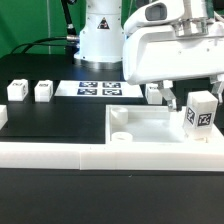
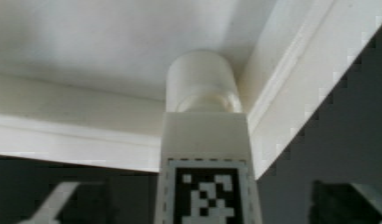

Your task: Assemble square table

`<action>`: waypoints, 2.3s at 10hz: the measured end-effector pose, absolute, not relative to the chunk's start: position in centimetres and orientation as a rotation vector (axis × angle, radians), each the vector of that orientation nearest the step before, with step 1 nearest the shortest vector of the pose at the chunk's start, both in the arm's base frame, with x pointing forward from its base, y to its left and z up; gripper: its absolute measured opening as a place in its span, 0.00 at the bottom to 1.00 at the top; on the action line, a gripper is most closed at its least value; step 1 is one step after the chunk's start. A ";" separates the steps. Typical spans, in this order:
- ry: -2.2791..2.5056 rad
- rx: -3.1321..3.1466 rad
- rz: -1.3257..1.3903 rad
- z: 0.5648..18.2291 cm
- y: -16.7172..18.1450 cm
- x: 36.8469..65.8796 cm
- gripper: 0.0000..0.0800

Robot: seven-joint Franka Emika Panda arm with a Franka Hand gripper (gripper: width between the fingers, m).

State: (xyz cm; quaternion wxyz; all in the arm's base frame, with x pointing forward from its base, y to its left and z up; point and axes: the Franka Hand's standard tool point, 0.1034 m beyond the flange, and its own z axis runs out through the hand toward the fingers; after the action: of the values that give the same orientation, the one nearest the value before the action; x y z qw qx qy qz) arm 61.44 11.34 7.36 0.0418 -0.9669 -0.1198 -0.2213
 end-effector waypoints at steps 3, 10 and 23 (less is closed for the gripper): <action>-0.367 -2.959 -0.677 7.4 11.3 61.4 0.81; -0.307 -2.991 -0.476 9.8 11.5 61.6 0.81; -0.193 -3.003 0.319 8.7 11.2 63.5 0.81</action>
Offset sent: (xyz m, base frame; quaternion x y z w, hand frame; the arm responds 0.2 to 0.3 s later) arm 0.0000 0.0000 0.0000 0.0000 0.0000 0.0000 1.0000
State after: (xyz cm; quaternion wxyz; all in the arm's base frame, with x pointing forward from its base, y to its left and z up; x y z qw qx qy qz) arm 63.50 11.24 8.71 0.0578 -0.9907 -0.0636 0.1051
